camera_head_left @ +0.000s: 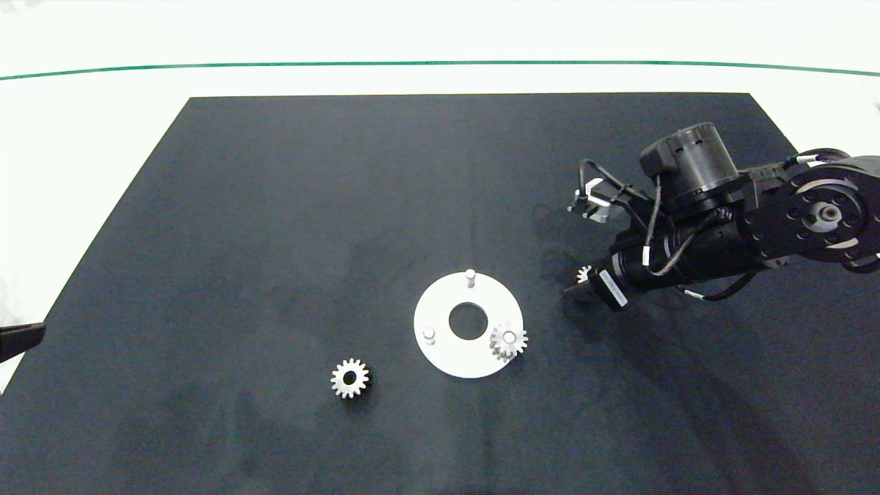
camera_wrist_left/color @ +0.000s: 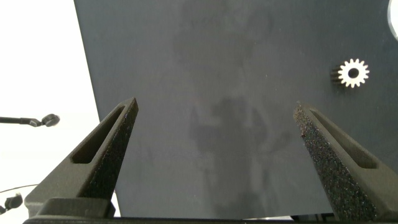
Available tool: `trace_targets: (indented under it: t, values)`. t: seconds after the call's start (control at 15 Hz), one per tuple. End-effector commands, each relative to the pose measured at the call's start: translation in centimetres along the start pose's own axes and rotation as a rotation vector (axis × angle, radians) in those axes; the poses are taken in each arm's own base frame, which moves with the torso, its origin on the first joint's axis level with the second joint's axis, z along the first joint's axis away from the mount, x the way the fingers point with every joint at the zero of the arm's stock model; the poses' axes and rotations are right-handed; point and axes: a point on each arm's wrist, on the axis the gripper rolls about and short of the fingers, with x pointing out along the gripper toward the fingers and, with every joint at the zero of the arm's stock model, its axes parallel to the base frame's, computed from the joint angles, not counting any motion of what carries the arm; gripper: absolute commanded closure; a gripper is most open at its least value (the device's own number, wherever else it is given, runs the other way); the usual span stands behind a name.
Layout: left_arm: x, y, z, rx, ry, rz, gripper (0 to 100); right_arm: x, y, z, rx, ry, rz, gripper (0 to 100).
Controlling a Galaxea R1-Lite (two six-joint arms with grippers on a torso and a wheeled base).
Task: Install three planetary gears onto the carrier pins
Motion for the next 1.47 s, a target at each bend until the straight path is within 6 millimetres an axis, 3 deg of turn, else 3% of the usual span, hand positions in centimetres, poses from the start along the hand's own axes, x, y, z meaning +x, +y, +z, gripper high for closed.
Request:
trace_targets:
  t: [0.07,0.73,1.0,1.47]
  values:
    - [0.1,0.0,0.0,0.002,0.008,-0.001,0,0.1,0.0,-0.3,-0.001,0.012,0.001,39]
    - [-0.1,0.0,-0.1,0.0,0.004,0.003,0,0.7,0.2,-0.5,-0.002,0.026,0.014,58]
    - [-1.9,0.0,-0.4,-0.003,-0.054,0.016,0,0.6,0.5,-0.6,-0.018,0.029,0.008,67]
    - [-2.1,0.0,-0.5,0.002,-0.057,0.01,0,-3.3,0.3,1.2,-0.039,-0.112,-0.061,81]
